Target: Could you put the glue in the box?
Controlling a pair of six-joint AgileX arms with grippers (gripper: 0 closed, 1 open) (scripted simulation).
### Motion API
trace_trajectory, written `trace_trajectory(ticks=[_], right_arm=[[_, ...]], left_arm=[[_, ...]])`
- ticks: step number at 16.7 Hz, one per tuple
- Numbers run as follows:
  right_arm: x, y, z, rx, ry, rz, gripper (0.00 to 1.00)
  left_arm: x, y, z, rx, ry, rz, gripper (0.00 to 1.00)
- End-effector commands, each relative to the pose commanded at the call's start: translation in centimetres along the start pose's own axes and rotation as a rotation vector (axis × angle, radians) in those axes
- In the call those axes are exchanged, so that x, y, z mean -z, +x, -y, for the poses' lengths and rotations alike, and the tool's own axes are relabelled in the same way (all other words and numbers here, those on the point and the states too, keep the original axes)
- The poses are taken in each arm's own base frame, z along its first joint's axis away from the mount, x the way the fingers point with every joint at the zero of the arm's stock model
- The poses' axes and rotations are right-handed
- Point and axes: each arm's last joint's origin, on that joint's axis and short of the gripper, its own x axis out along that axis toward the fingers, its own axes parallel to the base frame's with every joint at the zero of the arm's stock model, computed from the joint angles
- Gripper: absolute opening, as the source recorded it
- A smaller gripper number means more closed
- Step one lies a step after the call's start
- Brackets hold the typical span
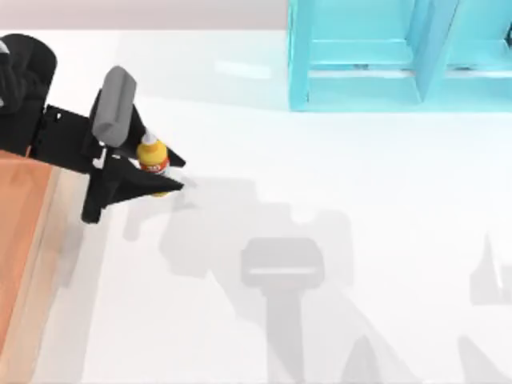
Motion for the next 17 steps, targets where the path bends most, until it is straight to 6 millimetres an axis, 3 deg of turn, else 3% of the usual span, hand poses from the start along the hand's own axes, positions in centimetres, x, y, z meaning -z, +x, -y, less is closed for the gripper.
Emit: trace_trajectory(ticks=[2, 4, 8, 11, 13, 17], right_arm=[[0.0, 0.0, 0.0, 0.000, 0.000, 0.000, 1.00], [0.0, 0.0, 0.0, 0.000, 0.000, 0.000, 1.00], [0.0, 0.0, 0.0, 0.000, 0.000, 0.000, 1.00], [0.0, 0.0, 0.0, 0.000, 0.000, 0.000, 1.00], [0.0, 0.0, 0.0, 0.000, 0.000, 0.000, 1.00], [0.0, 0.0, 0.0, 0.000, 0.000, 0.000, 1.00]], left_arm=[[0.2, -0.5, 0.1, -0.011, 0.004, -0.002, 0.00], [0.9, -2.3, 0.3, -0.053, 0.013, -0.003, 0.00], [4.0, -9.9, 2.2, -0.239, -0.007, -0.019, 0.00], [7.1, -17.1, 6.1, -0.444, -0.097, -0.040, 0.00], [8.8, -20.7, 9.3, -0.559, -0.171, -0.043, 0.00], [10.4, -23.8, 14.3, -0.685, -0.298, -0.020, 0.00]])
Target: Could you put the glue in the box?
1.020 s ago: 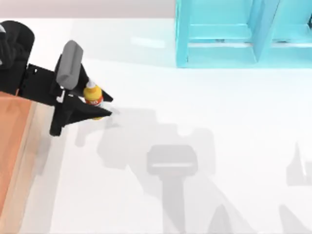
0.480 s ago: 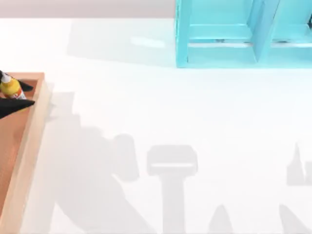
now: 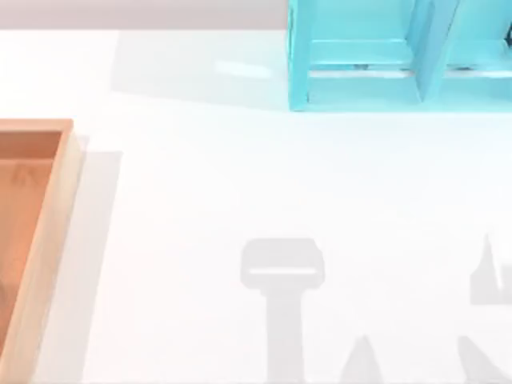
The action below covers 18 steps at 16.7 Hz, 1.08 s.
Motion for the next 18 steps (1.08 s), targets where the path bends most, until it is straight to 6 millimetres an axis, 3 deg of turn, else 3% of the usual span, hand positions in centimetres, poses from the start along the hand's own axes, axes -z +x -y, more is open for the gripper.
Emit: trace_trajectory(ticks=[3, 9, 18], right_arm=[[0.0, 0.0, 0.0, 0.000, 0.000, 0.000, 1.00], [0.0, 0.0, 0.0, 0.000, 0.000, 0.000, 1.00], [0.0, 0.0, 0.0, 0.000, 0.000, 0.000, 1.00]], left_arm=[[0.6, -1.1, 0.7, -0.020, -0.049, 0.010, 0.00], [0.7, -0.8, 0.6, -0.018, -0.046, 0.009, 0.00], [1.8, 3.5, 0.5, -0.021, -0.050, 0.005, 0.00]])
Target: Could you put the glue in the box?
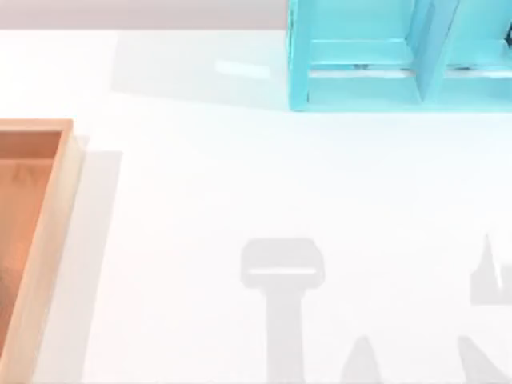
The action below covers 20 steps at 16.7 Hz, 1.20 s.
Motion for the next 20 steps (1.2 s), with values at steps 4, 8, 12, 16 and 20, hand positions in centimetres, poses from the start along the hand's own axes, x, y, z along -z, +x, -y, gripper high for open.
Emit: trace_trajectory(ticks=[4, 8, 12, 16, 20], right_arm=[[0.0, 0.0, 0.0, 0.000, 0.000, 0.000, 1.00], [0.0, 0.0, 0.0, 0.000, 0.000, 0.000, 1.00], [0.0, 0.0, 0.0, 0.000, 0.000, 0.000, 1.00], [0.0, 0.0, 0.0, 0.000, 0.000, 0.000, 1.00], [0.0, 0.0, 0.0, 0.000, 0.000, 0.000, 1.00]], left_arm=[[0.3, 1.6, 0.2, 0.001, 0.000, 0.005, 0.00], [0.3, 1.7, 0.2, 0.001, -0.001, 0.006, 0.00], [0.3, 1.7, 0.2, 0.001, -0.001, 0.006, 0.23], [0.3, 1.7, 0.2, 0.001, -0.001, 0.006, 0.53], [0.3, 1.7, 0.2, 0.001, -0.001, 0.006, 0.83]])
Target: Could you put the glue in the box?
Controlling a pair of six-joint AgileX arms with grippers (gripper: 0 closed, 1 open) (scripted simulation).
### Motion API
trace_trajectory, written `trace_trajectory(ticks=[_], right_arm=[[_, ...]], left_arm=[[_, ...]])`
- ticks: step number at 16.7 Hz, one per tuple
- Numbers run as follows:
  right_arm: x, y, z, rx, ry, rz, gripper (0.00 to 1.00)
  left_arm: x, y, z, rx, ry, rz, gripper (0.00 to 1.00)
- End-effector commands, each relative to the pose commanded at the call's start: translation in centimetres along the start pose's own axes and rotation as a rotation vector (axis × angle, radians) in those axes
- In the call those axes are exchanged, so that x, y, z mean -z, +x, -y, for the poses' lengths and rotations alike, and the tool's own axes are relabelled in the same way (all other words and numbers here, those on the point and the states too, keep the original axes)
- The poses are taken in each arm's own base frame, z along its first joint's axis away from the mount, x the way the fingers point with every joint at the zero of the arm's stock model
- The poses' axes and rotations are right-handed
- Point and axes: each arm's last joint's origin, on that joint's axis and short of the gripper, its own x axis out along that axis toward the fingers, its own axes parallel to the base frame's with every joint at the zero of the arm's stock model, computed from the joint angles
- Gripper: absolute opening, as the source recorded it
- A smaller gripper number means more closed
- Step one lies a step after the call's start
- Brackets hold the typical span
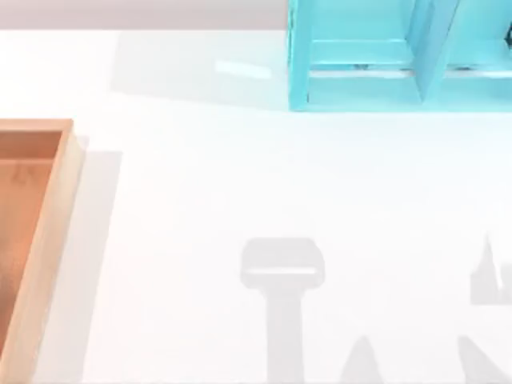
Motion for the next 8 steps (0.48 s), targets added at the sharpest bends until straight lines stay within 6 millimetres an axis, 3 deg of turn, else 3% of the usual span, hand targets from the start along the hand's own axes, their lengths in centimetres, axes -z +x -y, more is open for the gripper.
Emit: trace_trajectory(ticks=[2, 8], right_arm=[[0.00, 0.00, 0.00, 0.000, 0.000, 0.000, 1.00], [0.00, 0.00, 0.00, 0.000, 0.000, 0.000, 1.00]], left_arm=[[0.00, 0.00, 0.00, 0.000, 0.000, 0.000, 0.98], [0.00, 0.00, 0.00, 0.000, 0.000, 0.000, 1.00]])
